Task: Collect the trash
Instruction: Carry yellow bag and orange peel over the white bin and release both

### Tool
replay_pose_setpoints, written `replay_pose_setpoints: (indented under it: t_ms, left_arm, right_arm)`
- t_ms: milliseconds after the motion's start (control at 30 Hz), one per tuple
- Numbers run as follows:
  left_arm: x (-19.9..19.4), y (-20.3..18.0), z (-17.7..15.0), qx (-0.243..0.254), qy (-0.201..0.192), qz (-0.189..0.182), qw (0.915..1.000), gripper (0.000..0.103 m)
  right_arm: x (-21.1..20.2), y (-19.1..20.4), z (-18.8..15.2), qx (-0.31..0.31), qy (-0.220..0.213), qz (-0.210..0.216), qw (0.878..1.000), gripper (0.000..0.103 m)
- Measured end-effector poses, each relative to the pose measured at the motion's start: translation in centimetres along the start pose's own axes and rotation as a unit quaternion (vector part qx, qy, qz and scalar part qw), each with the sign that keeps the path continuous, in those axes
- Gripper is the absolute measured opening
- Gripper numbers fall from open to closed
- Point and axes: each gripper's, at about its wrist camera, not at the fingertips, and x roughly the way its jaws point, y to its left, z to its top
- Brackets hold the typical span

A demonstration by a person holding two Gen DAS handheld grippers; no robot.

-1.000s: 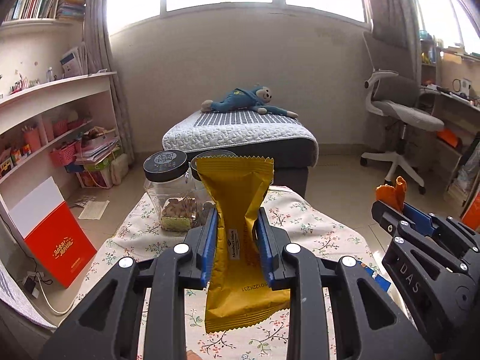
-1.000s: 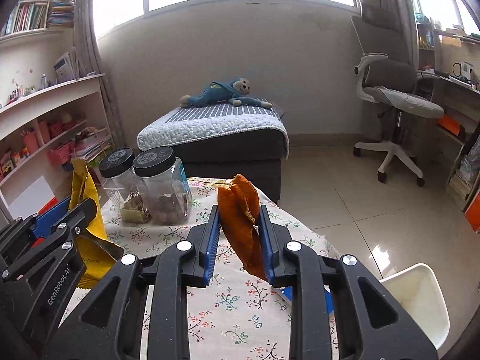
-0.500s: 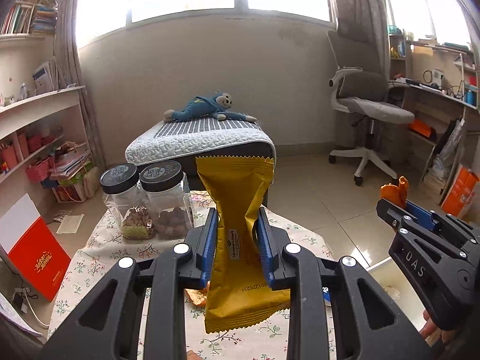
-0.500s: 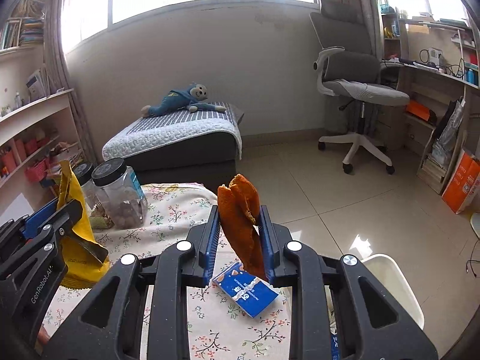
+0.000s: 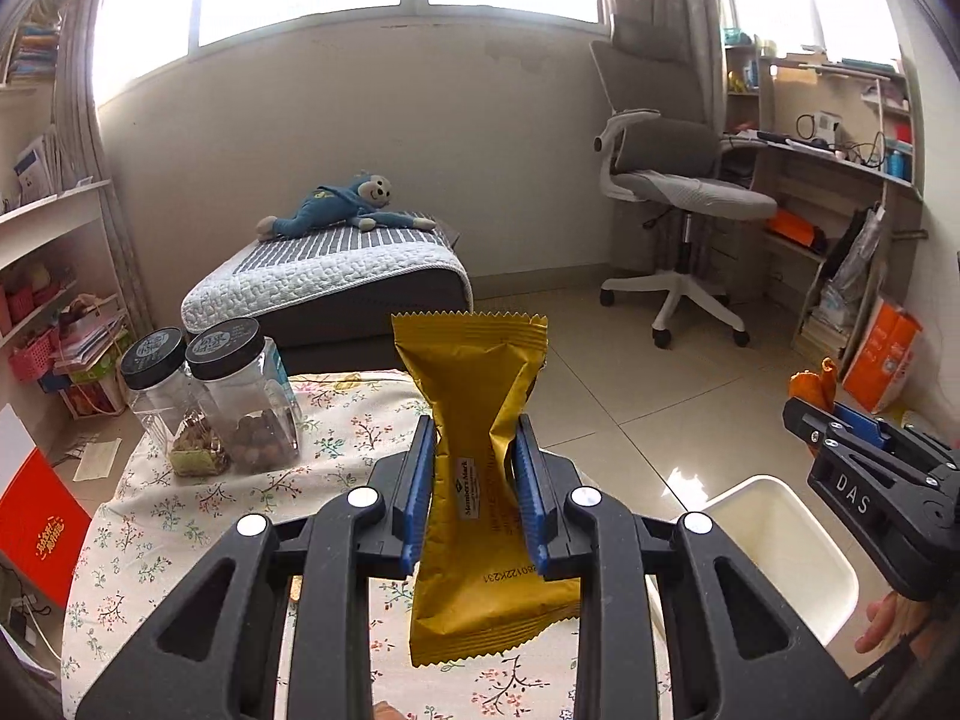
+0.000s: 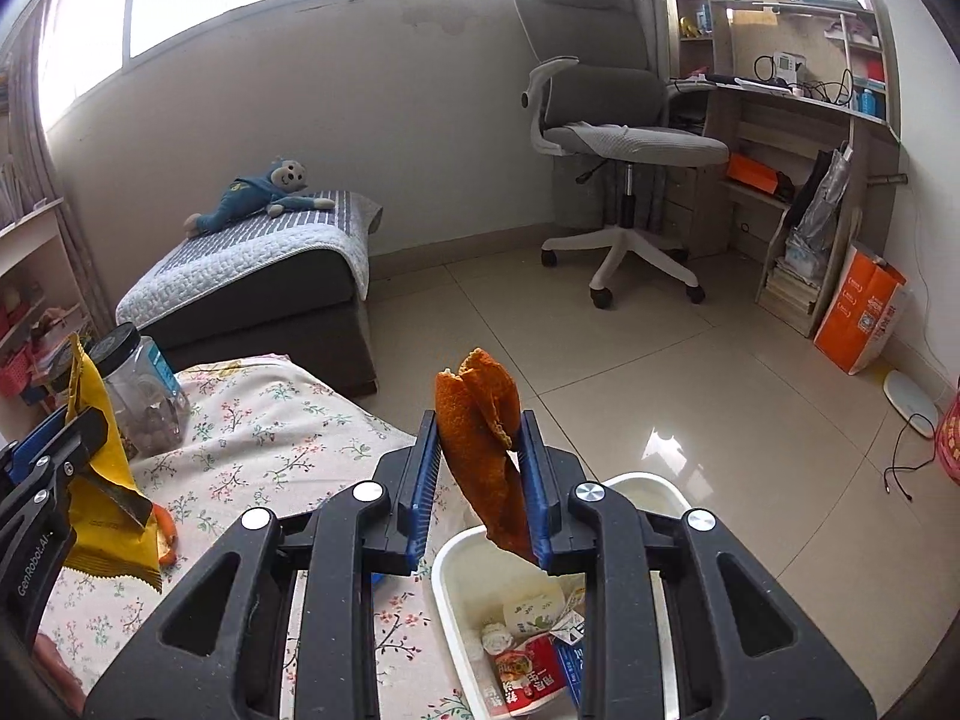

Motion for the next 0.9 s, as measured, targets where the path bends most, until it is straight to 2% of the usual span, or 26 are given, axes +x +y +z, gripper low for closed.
replay_pose_setpoints:
  t_ms: [200, 233, 367, 500, 567, 700, 900]
  left_arm:
    - [1.0, -3.6, 0.2, 0.017, 0.005, -0.024, 0.9996, 0.027]
    - [1.1, -4.3, 0.2, 0.019, 0.006, -0.028, 0.9994, 0.027]
    - [1.7, -6.5, 0.3, 0.026, 0.011, -0.044, 0.9986, 0.027]
    - [2.1, -8.9, 0.3, 0.032, 0.018, -0.061, 0.9974, 0.027]
    - [2.3, -10.1, 0.3, 0.037, 0.020, -0.070, 0.9967, 0.027]
    - [2.5, -11.8, 0.3, 0.042, 0.027, -0.086, 0.9951, 0.027]
    - [2.9, -14.1, 0.1, 0.053, 0.040, -0.105, 0.9922, 0.028]
  right_arm:
    - [0.6, -3.6, -0.5, 0.022, 0.017, -0.027, 0.999, 0.027]
    - [0.6, -4.1, -0.5, 0.026, 0.019, -0.032, 0.999, 0.029]
    - [0.4, -6.3, -0.8, 0.047, 0.016, -0.054, 0.997, 0.056]
    - [0.1, -8.6, -0.9, 0.076, 0.011, -0.081, 0.994, 0.074]
    - [-0.2, -9.8, -0.9, 0.092, 0.003, -0.100, 0.991, 0.088]
    - [-0.6, -11.7, -0.9, 0.109, -0.004, -0.128, 0.986, 0.095]
    - [-0.8, -14.0, -1.2, 0.137, 0.005, -0.144, 0.980, 0.096]
